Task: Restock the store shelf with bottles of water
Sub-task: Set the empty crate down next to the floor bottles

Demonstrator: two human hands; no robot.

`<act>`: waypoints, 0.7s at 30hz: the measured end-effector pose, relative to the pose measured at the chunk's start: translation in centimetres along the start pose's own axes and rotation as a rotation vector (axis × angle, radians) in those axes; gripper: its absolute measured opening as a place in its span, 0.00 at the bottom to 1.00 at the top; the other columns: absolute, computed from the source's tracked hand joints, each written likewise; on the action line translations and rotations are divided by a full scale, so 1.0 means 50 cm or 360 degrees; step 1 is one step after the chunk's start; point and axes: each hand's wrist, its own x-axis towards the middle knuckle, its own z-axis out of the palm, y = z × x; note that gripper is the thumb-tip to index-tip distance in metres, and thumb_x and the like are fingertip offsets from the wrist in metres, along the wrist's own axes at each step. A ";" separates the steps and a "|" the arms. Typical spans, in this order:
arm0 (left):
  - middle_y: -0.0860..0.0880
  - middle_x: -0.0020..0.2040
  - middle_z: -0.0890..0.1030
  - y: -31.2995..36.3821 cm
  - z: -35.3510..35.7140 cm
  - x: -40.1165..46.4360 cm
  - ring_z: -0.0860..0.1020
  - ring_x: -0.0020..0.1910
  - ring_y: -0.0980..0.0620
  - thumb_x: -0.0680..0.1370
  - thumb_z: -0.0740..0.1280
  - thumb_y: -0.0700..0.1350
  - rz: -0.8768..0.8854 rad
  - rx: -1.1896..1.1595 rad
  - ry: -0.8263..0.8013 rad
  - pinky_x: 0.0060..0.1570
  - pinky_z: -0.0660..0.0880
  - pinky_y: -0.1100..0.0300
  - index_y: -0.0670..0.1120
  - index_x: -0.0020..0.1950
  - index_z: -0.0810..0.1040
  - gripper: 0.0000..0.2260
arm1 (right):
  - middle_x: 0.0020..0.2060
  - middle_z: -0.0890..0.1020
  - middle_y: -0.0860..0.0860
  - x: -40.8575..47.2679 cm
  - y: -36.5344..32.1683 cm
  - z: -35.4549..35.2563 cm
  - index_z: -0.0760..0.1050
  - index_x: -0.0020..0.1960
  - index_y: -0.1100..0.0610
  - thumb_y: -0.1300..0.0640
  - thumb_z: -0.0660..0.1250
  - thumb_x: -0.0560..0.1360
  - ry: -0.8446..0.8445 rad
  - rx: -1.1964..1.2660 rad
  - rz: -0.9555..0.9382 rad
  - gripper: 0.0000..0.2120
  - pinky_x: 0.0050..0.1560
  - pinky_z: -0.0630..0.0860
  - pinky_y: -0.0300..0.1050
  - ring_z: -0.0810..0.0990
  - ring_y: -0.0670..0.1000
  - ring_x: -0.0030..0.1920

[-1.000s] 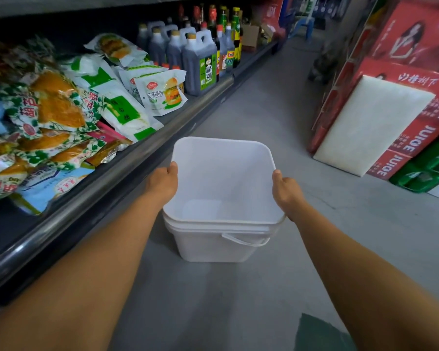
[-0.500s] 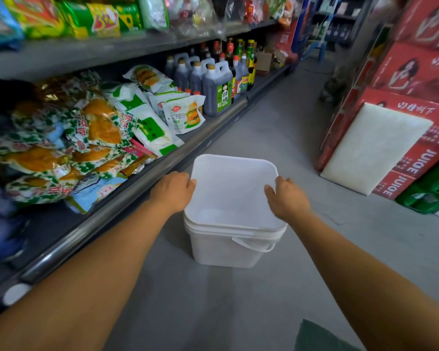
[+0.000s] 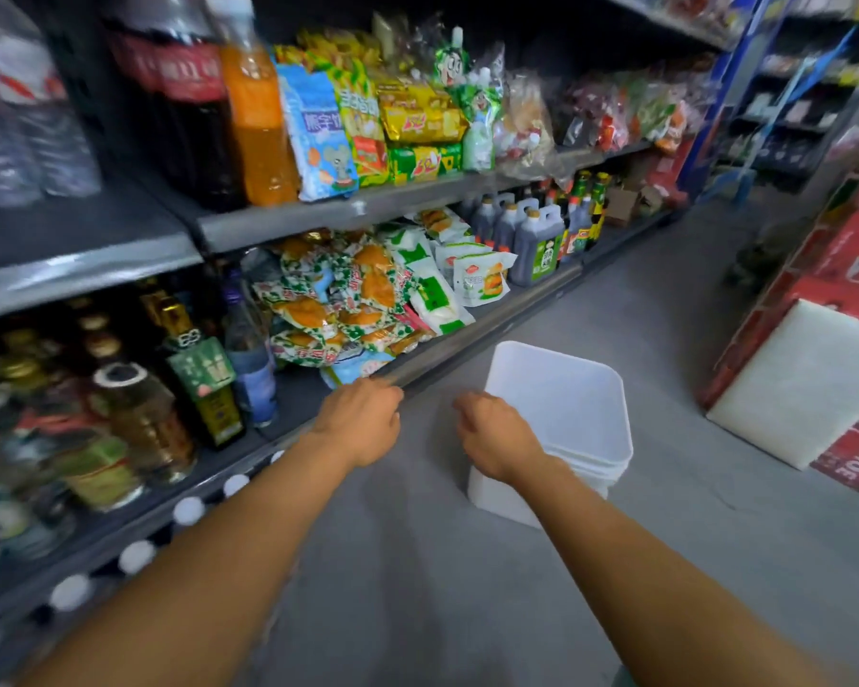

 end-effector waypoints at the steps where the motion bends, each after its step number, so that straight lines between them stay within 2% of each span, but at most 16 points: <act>1: 0.45 0.59 0.76 -0.017 -0.010 -0.033 0.75 0.58 0.42 0.79 0.59 0.47 -0.0027 0.0013 0.0018 0.50 0.75 0.50 0.45 0.59 0.76 0.12 | 0.58 0.77 0.60 -0.012 -0.035 0.011 0.74 0.58 0.61 0.61 0.58 0.76 -0.0016 0.0003 -0.0054 0.13 0.57 0.72 0.51 0.75 0.62 0.59; 5: 0.45 0.57 0.76 -0.077 -0.038 -0.176 0.75 0.57 0.43 0.80 0.58 0.45 -0.0119 0.0087 0.0047 0.49 0.74 0.49 0.46 0.60 0.75 0.12 | 0.61 0.76 0.59 -0.072 -0.171 0.054 0.73 0.62 0.60 0.59 0.58 0.77 -0.0070 0.0064 -0.0206 0.15 0.59 0.72 0.52 0.75 0.61 0.61; 9: 0.45 0.56 0.77 -0.123 -0.056 -0.318 0.76 0.57 0.42 0.79 0.59 0.45 -0.0281 0.0057 0.0052 0.51 0.74 0.50 0.46 0.61 0.76 0.13 | 0.60 0.77 0.60 -0.127 -0.284 0.091 0.73 0.62 0.60 0.60 0.58 0.77 -0.0104 0.0070 -0.0342 0.14 0.55 0.72 0.51 0.75 0.62 0.60; 13: 0.43 0.56 0.78 -0.171 -0.051 -0.466 0.76 0.56 0.41 0.77 0.60 0.43 -0.0452 -0.0006 -0.0005 0.48 0.72 0.51 0.45 0.58 0.76 0.11 | 0.61 0.76 0.60 -0.191 -0.392 0.141 0.71 0.65 0.59 0.61 0.59 0.77 -0.0193 0.0094 -0.0512 0.16 0.54 0.71 0.51 0.74 0.62 0.60; 18: 0.41 0.56 0.78 -0.193 -0.002 -0.609 0.77 0.54 0.40 0.78 0.59 0.43 -0.0700 -0.0160 -0.0070 0.46 0.72 0.53 0.43 0.55 0.77 0.10 | 0.57 0.77 0.63 -0.274 -0.464 0.225 0.72 0.61 0.62 0.62 0.59 0.76 -0.0346 0.0151 -0.0635 0.14 0.53 0.74 0.55 0.76 0.63 0.57; 21: 0.41 0.54 0.79 -0.197 0.057 -0.668 0.77 0.53 0.41 0.77 0.59 0.43 -0.0749 -0.0215 -0.0098 0.48 0.75 0.51 0.43 0.52 0.77 0.10 | 0.53 0.79 0.61 -0.324 -0.474 0.287 0.74 0.55 0.60 0.61 0.59 0.74 -0.0410 0.0199 -0.0639 0.11 0.52 0.75 0.55 0.77 0.63 0.55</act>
